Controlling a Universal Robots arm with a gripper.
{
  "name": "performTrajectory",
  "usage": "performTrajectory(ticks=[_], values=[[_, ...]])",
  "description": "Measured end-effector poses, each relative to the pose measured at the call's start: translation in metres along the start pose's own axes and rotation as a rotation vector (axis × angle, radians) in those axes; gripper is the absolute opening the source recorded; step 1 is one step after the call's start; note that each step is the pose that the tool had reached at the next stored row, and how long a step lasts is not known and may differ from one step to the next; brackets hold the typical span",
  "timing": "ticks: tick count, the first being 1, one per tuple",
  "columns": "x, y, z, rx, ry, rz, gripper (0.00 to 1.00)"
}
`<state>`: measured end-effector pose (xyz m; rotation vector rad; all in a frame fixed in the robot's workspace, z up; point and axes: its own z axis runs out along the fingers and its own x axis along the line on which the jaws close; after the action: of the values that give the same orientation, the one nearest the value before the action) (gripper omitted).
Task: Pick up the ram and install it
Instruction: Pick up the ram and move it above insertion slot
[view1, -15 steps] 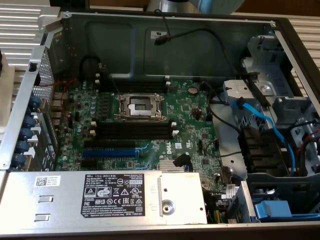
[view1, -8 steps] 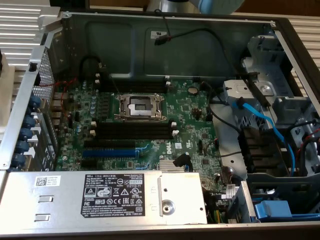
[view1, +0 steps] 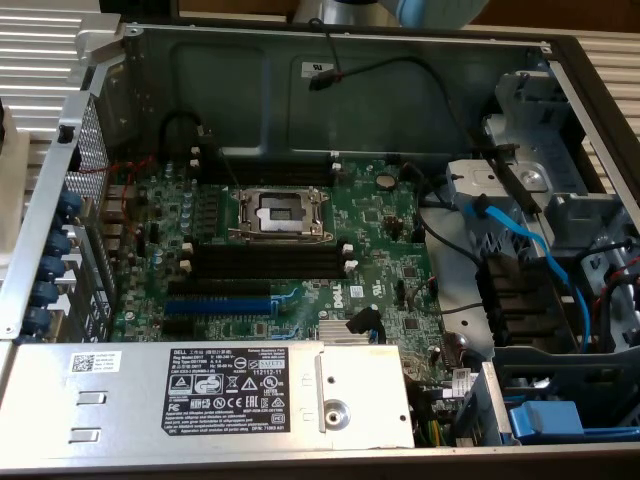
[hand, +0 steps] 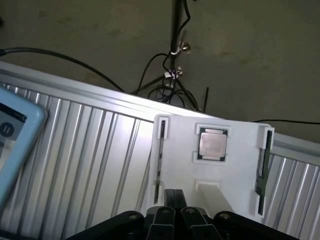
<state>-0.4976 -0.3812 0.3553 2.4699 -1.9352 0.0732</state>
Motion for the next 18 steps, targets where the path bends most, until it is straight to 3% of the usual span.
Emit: performTrajectory(ticks=[3,6,13,18], values=[[0.0,-0.0001,0.0024,0.0168,0.0037,-0.002,0.1],[0.0,0.0001,0.0054,0.0249,0.0026,-0.002,0.1],[-0.001,0.0004,0.0176,0.0279,-0.008,-0.001,0.1],[0.002,0.0014,0.0269,0.0288,-0.0116,-0.001,0.1]])
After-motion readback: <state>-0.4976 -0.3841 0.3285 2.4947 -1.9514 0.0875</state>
